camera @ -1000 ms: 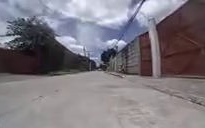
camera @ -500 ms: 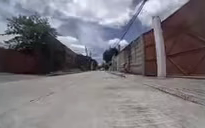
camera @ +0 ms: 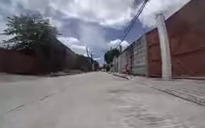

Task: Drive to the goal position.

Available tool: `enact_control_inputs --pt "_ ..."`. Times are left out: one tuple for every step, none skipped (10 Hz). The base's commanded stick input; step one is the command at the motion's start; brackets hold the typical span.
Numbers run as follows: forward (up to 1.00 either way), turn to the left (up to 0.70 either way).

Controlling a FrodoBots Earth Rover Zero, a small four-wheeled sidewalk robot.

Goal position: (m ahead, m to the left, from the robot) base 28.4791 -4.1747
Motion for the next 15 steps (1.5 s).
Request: enact_control_inputs --pt "0.7 0.0" --pt "0.7 0.0" --pt "0.7 -0.03" --pt "0.7 -0.06" --pt "0.7 -0.1" --pt "0.7 -0.22" --pt "0.7 -0.19" --pt "0.7 -0.17" --pt "0.7 -0.17" --pt "0.7 -0.26" --pt "0.7 -0.35" --pt "0.7 -0.35" --pt "0.7 -0.35" --pt "0.7 -0.35" --pt "0.7 -0.35"
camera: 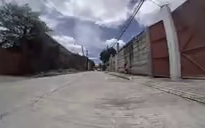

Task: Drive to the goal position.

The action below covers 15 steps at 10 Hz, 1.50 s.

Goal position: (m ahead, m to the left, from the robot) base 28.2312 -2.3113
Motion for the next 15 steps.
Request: enact_control_inputs --pt "0.7 -0.35" --pt "0.7 -0.35" --pt "0.7 -0.26" --pt "0.7 -0.17" --pt "0.7 -0.02" --pt "0.7 0.0" --pt "0.7 0.0" --pt "0.7 0.0" --pt "0.7 0.0" --pt "0.7 0.0" --pt "0.7 0.0" --pt "0.7 0.0" --pt "0.7 0.0" --pt "0.7 0.0" --pt "0.7 0.0"
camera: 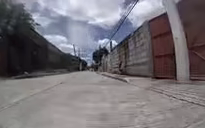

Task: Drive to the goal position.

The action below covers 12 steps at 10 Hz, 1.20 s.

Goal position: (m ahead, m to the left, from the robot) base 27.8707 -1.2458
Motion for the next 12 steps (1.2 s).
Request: enact_control_inputs --pt "0.7 0.0" --pt "0.7 0.0" --pt "0.7 0.0" --pt "0.7 0.0" --pt "0.7 0.0" --pt "0.7 0.0" --pt "0.7 0.0" --pt "0.7 0.0" --pt "0.7 0.0" --pt "0.7 0.0" --pt "0.7 0.0" --pt "0.7 0.0"
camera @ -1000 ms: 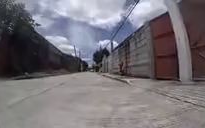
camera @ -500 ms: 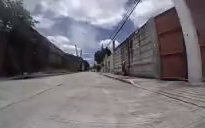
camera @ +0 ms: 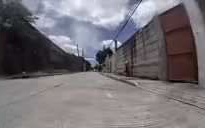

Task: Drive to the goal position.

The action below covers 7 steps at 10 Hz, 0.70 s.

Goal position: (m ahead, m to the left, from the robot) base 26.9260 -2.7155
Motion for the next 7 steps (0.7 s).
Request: enact_control_inputs --pt "0.7 0.0" --pt "0.7 0.0" --pt "0.7 -0.17" --pt "0.7 -0.35" --pt "0.7 -0.35" --pt "0.7 -0.32" --pt "0.7 -0.23"
